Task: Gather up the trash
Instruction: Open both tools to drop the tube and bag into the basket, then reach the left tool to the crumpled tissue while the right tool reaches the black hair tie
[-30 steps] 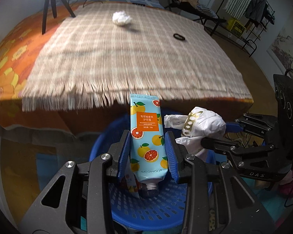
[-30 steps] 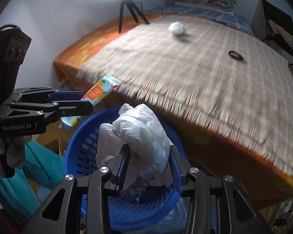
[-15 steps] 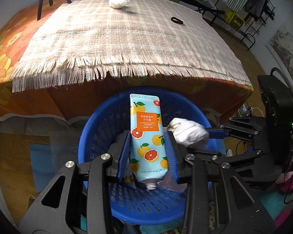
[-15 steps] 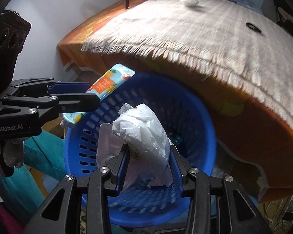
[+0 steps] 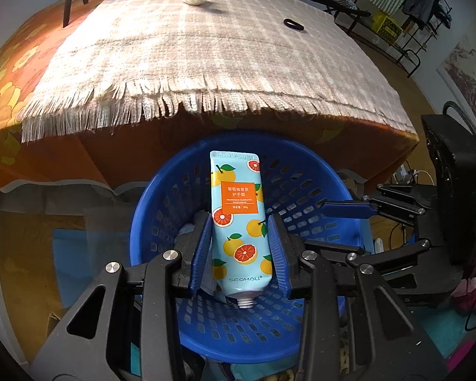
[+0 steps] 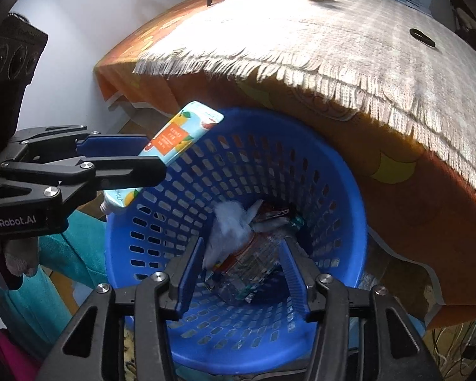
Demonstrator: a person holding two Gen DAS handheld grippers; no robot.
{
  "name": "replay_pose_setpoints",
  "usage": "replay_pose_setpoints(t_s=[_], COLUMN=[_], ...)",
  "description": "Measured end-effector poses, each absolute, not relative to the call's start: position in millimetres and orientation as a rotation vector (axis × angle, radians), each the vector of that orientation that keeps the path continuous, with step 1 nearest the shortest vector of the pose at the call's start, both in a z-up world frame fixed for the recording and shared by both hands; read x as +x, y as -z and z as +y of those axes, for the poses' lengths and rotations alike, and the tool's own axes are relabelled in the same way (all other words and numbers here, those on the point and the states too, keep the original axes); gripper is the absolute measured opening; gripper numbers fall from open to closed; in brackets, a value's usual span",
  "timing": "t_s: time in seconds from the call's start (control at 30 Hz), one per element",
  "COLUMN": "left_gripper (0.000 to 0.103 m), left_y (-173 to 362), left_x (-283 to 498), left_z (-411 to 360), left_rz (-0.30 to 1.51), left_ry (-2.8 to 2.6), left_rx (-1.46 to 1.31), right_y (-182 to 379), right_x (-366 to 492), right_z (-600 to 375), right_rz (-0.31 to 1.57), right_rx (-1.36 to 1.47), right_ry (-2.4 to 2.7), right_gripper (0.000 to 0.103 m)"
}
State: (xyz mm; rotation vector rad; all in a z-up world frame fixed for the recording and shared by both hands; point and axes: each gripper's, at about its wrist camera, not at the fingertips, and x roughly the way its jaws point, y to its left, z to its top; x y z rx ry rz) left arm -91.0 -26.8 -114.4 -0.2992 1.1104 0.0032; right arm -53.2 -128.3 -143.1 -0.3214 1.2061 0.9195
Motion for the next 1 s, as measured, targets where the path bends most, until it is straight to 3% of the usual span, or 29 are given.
replay_pose_setpoints(t_s=[0.13, 0.2, 0.23, 0.53, 0.67, 0.73, 1.0], left_gripper=[0.037, 0.047, 0.051, 0.052, 0.055, 0.06, 0.061], left_y=[116, 117, 117, 118, 118, 117, 110], left_x=[-92, -93, -94, -93, -90, -89, -82], left_z=[-24, -24, -23, -18, -18, -17, -11], left_rz=[1.114, 1.116, 1.112, 1.112, 1.113, 1.11, 1.094], left_ry=[-0.013, -0.016, -0.022, -0.037, -0.041, -0.043, -0.053], left_rx=[-0.297, -0.296, -0.295, -0.299, -0.295, -0.295, -0.299], right_y=[142, 140, 139, 136, 134, 131, 120], right_x=[-53, -53, -53, -47, -48, -47, -39], right_z=[-130, -130, -130, -133, -131, -131, -134], right_rz=[1.205, 1.191, 1.183, 1.182, 1.169, 1.156, 1.113], right_rx=[-0.325, -0.326, -0.324, -0.322, -0.329, -0.334, -0.327], right_ry=[-0.91, -0.9, -0.896, -0.868, -0.857, -0.848, -0.8], right_gripper=[0.058, 0.078, 0.08, 0.081, 0.089, 0.089, 0.092])
